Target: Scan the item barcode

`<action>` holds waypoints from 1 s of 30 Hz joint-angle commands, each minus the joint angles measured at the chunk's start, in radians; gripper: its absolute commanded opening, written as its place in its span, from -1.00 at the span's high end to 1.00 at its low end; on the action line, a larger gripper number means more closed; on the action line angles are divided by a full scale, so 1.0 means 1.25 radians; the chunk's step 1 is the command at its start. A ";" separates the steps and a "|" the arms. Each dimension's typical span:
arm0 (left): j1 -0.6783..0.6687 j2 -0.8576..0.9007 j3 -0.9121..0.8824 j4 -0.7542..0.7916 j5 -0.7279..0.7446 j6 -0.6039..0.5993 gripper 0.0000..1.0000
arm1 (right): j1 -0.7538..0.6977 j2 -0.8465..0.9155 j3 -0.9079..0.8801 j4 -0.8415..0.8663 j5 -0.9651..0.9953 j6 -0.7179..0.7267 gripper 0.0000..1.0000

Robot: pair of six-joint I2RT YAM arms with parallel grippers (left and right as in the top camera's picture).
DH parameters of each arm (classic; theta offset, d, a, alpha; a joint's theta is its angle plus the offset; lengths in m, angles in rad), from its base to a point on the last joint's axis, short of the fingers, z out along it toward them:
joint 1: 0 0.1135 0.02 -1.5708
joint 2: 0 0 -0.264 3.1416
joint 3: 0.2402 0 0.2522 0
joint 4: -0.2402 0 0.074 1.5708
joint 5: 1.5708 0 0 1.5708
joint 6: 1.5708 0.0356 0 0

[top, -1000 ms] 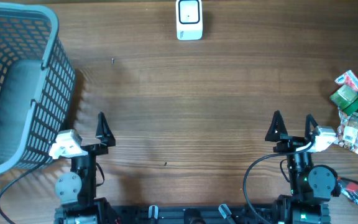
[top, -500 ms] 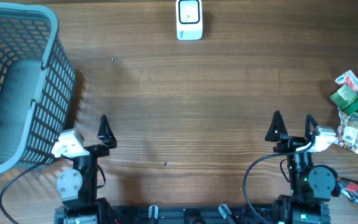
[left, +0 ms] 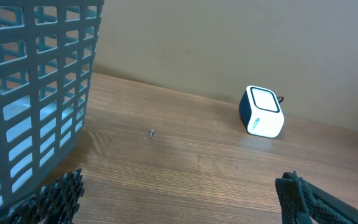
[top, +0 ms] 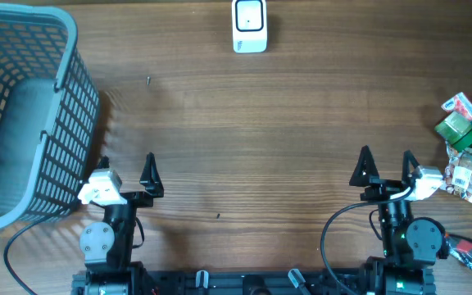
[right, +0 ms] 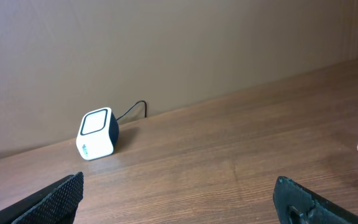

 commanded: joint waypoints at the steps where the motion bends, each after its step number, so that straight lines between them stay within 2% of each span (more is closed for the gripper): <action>1: -0.002 -0.009 -0.004 -0.006 0.002 0.083 -1.00 | -0.002 -0.013 -0.001 0.002 0.009 0.003 -1.00; 3: -0.002 -0.009 -0.003 -0.006 0.000 0.137 -1.00 | -0.002 -0.013 -0.001 0.002 0.009 0.003 -1.00; 30: -0.002 -0.008 -0.003 -0.005 0.001 0.135 -1.00 | -0.002 -0.013 -0.001 0.002 0.009 0.003 -1.00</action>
